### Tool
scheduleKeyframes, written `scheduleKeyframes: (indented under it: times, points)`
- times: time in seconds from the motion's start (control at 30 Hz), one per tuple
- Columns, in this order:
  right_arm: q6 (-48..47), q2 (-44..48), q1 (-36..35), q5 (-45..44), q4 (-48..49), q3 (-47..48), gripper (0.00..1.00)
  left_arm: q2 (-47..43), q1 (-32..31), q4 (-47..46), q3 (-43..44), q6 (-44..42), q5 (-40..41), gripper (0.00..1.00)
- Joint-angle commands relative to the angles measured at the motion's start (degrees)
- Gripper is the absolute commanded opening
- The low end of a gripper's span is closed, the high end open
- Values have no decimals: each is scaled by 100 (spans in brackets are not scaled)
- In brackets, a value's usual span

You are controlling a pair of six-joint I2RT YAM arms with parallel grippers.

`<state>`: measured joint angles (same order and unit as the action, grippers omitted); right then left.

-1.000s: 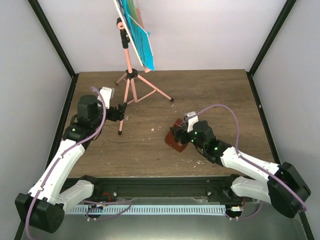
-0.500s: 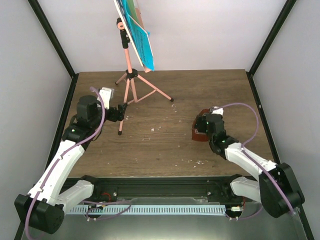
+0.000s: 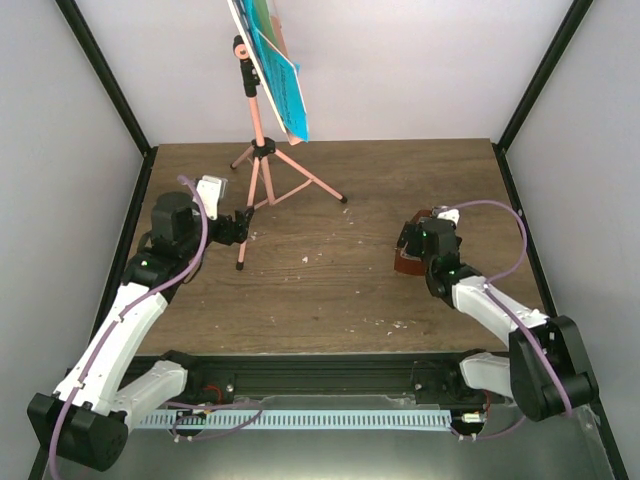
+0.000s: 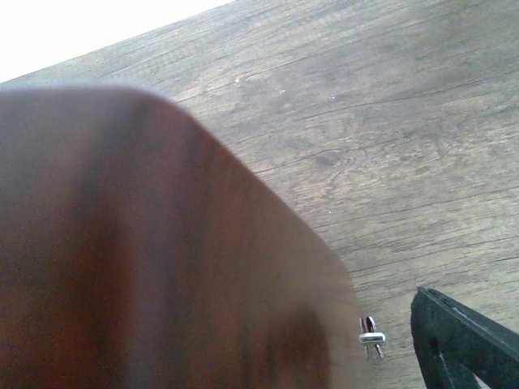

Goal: Pack up the instrument practice props

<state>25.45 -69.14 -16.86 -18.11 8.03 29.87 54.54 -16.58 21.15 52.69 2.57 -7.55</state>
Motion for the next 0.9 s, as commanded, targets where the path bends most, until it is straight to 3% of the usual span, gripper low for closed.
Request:
scheduleKeyframes:
  times: [0.0, 0.37, 0.57, 0.7, 0.87]
  points:
    - [-222, 295, 53, 83, -234, 310, 100, -67, 6, -9, -57, -29, 71, 91]
    - [-669, 1944, 59, 495, -1183, 483, 100, -325, 1, -288, -208, 34, 204, 90]
    - [-699, 2526, 59, 1539, -1329, 637, 100, -272, 55, -1111, -154, 1062, 55, 92]
    - [-623, 2674, 58, 2131, -1372, 716, 100, 331, 90, -1983, 21, 1850, -316, 91]
    - [-763, 2838, 55, 2796, -1537, 855, 100, 1524, 167, -2540, 910, 1987, -558, 86]
